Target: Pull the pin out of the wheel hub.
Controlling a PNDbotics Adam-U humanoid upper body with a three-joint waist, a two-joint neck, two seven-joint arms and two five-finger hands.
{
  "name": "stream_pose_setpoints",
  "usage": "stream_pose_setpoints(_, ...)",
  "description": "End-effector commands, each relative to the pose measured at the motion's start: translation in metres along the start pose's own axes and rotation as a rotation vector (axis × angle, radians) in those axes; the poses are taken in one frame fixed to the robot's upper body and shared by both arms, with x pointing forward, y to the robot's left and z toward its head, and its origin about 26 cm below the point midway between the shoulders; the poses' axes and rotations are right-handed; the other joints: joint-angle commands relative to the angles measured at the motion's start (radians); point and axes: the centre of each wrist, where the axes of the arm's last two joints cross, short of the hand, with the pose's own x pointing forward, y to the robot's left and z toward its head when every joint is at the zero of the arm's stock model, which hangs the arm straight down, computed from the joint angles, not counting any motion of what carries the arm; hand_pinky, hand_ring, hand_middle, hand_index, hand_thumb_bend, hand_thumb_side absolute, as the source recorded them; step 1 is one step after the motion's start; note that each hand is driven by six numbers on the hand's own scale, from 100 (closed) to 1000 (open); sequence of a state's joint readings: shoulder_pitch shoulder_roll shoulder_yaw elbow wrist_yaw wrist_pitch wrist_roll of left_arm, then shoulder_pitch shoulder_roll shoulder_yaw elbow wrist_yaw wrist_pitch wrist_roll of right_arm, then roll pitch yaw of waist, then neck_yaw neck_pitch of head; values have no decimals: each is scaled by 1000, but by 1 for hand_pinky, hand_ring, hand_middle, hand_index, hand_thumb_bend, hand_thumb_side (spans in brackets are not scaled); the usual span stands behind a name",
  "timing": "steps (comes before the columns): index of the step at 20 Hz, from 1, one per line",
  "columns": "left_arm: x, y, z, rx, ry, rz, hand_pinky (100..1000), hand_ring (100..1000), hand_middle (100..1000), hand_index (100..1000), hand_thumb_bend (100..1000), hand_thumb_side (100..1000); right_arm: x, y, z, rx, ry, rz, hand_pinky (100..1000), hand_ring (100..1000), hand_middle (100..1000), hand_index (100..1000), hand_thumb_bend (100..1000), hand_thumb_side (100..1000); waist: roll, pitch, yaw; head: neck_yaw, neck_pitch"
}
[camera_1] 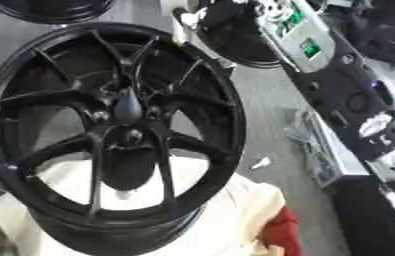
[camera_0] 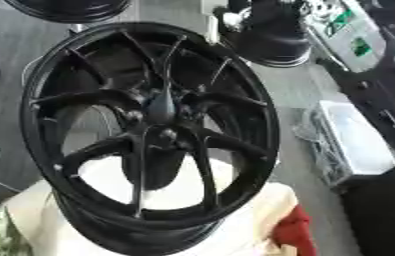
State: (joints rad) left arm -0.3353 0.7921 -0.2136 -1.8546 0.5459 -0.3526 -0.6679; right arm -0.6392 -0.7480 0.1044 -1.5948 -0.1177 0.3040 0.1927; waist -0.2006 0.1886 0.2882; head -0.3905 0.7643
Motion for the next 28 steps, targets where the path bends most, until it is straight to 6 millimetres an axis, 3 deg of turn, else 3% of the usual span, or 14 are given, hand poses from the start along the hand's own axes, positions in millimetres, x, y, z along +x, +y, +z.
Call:
stream_pose_setpoints(1, 7, 6, 1, -16, 5, -32, 781, 995, 838, 822, 100, 603, 8, -30, 10, -109, -6, 18, 620, 431, 215, 309, 100, 100, 17, -11, -5, -13, 6)
stream_pose_setpoints(6, 8, 5, 1, -9, 2, -29, 782, 996, 839, 822, 100, 601, -9, -60, 26, -264, 52, -19, 619, 427, 216, 311, 100, 100, 19, -9, -15, -18, 6)
stream_pose_setpoints(10, 9, 5, 4, 12, 3, -26, 782, 997, 840, 822, 100, 603, -41, -94, 65, -455, 160, -30, 616, 425, 217, 312, 100, 100, 19, -2, -32, 8, 6)
stream_pose_setpoints(13, 11, 5, 5, 23, 2, -23, 782, 998, 840, 822, 100, 604, -67, -104, 100, -575, 227, -43, 617, 428, 224, 320, 100, 100, 18, 4, -41, 32, 5)
stream_pose_setpoints(17, 13, 4, 4, 32, -8, -20, 783, 999, 841, 822, 100, 606, -104, -93, 154, -725, 332, 19, 641, 461, 273, 374, 100, 100, 21, 16, -48, 57, -5)
stream_pose_setpoints(20, 15, 4, 1, 44, -25, -18, 783, 1000, 842, 823, 100, 604, -134, -72, 192, -728, 461, 132, 762, 688, 659, 787, 100, 100, 29, 29, -50, 91, -21)
stream_pose_setpoints(21, 17, 4, 0, 47, -33, -17, 783, 1000, 842, 823, 100, 603, -144, -64, 205, -697, 503, 158, 776, 719, 700, 819, 105, 103, 32, 32, -50, 100, -25)
stream_pose_setpoints(22, 18, 3, -1, 48, -39, -16, 783, 1000, 842, 823, 100, 603, -153, -57, 216, -672, 541, 175, 788, 742, 729, 840, 152, 150, 34, 35, -50, 106, -28)
stream_pose_setpoints(23, 19, 3, -1, 48, -43, -16, 784, 1000, 842, 823, 100, 603, -160, -53, 225, -657, 578, 187, 811, 774, 756, 860, 245, 275, 36, 37, -50, 109, -30)
stream_pose_setpoints(27, 21, 3, -3, 47, -50, -14, 784, 1000, 842, 823, 100, 603, -175, -47, 245, -635, 663, 237, 811, 774, 756, 860, 245, 275, 39, 40, -49, 112, -34)
stream_pose_setpoints(28, 21, 3, -2, 49, -48, -14, 784, 1000, 843, 823, 100, 604, -177, -45, 249, -639, 681, 241, 857, 813, 797, 893, 344, 491, 39, 43, -53, 117, -37)
